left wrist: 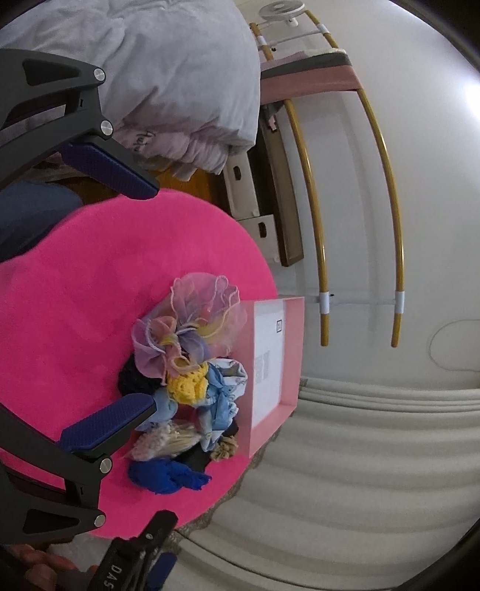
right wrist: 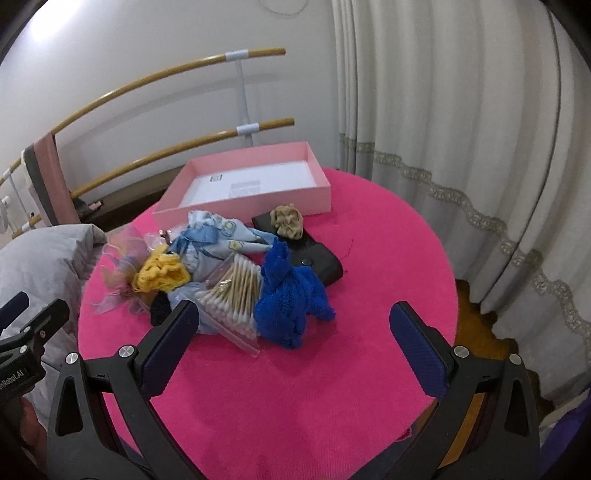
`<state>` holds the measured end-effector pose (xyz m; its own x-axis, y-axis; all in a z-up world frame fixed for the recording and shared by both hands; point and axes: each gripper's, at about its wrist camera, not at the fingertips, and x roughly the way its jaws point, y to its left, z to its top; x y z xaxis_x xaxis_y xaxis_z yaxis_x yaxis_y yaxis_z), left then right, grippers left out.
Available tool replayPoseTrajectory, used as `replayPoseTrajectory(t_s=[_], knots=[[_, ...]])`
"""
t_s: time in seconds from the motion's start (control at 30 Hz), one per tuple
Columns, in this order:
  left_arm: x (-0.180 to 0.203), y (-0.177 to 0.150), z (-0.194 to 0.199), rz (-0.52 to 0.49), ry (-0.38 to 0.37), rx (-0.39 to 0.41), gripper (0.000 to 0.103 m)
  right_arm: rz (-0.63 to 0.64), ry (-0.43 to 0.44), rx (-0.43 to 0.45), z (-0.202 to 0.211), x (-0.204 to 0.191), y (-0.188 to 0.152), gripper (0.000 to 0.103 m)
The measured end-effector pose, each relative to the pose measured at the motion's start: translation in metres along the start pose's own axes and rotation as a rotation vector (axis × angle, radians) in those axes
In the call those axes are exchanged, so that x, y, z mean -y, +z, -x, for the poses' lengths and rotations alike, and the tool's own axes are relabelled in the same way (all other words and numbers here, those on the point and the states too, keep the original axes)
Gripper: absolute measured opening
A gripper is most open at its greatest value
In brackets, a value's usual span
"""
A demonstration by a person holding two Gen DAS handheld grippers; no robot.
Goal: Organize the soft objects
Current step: 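Reach the left tool to the lilac scrunchie while the right tool reaches the blue sock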
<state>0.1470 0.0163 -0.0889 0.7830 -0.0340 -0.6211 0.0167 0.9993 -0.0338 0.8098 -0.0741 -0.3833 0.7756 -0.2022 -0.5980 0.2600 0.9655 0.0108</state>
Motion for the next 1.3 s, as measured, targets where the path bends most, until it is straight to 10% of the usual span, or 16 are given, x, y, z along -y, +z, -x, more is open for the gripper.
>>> replayPoseTrajectory(t_s=[0.73,0.93,1.3], knots=[[-0.003,0.035,-0.139,0.115,-0.032,-0.098,0.103,-0.043,0.010,-0.144,-0.078,0.010,0.008,0.100],[-0.027,0.034,-0.160,0.212,0.006,-0.079,0.103,-0.028,0.032,-0.182,-0.095,0.005,0.007,0.082],[0.008,0.035,-0.197,0.066,0.043,-0.076,0.103,-0.025,0.071,-0.211,-0.106,0.004,0.005,0.052]])
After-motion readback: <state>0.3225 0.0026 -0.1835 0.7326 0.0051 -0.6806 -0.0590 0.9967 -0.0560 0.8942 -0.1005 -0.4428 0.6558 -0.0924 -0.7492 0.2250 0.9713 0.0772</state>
